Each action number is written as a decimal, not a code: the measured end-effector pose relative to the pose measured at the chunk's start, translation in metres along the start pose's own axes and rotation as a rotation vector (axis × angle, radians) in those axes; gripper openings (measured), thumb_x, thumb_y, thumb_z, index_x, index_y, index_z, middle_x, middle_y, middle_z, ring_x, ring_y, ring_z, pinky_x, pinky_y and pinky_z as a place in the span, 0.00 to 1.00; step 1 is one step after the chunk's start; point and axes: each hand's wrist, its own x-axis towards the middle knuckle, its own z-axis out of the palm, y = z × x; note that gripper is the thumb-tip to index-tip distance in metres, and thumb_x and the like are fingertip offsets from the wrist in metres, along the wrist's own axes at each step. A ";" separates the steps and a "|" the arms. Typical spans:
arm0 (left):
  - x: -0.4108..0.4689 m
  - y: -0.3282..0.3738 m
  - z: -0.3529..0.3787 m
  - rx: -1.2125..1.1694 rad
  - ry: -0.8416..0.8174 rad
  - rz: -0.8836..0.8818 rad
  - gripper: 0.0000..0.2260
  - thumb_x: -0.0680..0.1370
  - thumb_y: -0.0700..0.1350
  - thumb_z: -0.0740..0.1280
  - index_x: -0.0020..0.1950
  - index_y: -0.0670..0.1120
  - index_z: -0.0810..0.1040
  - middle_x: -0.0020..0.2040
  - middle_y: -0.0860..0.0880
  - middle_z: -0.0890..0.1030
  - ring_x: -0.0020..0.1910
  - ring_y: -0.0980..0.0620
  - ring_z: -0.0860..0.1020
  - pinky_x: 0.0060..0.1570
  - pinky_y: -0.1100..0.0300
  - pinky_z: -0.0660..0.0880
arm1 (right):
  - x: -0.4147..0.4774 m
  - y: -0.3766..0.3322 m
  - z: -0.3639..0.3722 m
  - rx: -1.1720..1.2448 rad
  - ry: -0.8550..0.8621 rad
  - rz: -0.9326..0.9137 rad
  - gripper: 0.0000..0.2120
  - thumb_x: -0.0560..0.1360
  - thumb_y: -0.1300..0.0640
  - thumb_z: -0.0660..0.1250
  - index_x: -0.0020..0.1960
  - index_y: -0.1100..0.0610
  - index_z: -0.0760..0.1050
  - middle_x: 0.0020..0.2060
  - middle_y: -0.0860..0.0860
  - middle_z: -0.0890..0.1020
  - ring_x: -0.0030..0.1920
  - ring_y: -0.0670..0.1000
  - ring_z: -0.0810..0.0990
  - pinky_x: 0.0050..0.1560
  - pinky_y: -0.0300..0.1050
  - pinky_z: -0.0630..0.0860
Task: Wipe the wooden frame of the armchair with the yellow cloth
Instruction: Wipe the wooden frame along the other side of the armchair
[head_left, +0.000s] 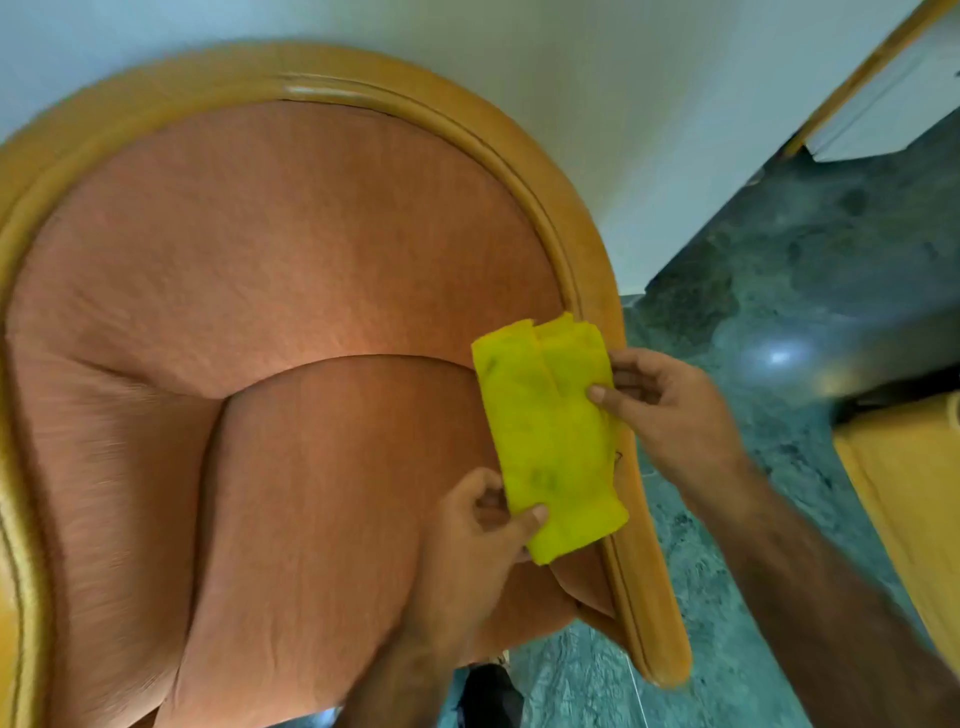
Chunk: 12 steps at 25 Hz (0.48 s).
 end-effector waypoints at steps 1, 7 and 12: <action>0.004 -0.005 0.019 0.045 -0.029 -0.011 0.08 0.75 0.39 0.78 0.43 0.51 0.83 0.43 0.50 0.88 0.45 0.49 0.88 0.42 0.48 0.87 | -0.006 0.015 -0.015 -0.035 0.044 0.020 0.20 0.76 0.66 0.75 0.50 0.39 0.79 0.46 0.38 0.85 0.47 0.37 0.84 0.54 0.39 0.81; 0.023 -0.043 0.095 0.276 -0.048 -0.055 0.11 0.71 0.41 0.81 0.41 0.45 0.79 0.37 0.44 0.82 0.40 0.39 0.85 0.43 0.40 0.84 | -0.025 0.109 -0.053 -0.031 0.238 0.156 0.18 0.76 0.66 0.74 0.53 0.42 0.81 0.49 0.42 0.86 0.49 0.39 0.85 0.59 0.49 0.82; 0.034 -0.043 0.101 0.491 -0.033 -0.058 0.19 0.68 0.53 0.82 0.46 0.45 0.77 0.42 0.48 0.82 0.43 0.48 0.83 0.43 0.55 0.82 | -0.012 0.152 -0.029 -0.022 0.283 0.260 0.20 0.78 0.62 0.74 0.69 0.58 0.77 0.59 0.54 0.84 0.63 0.57 0.83 0.64 0.52 0.79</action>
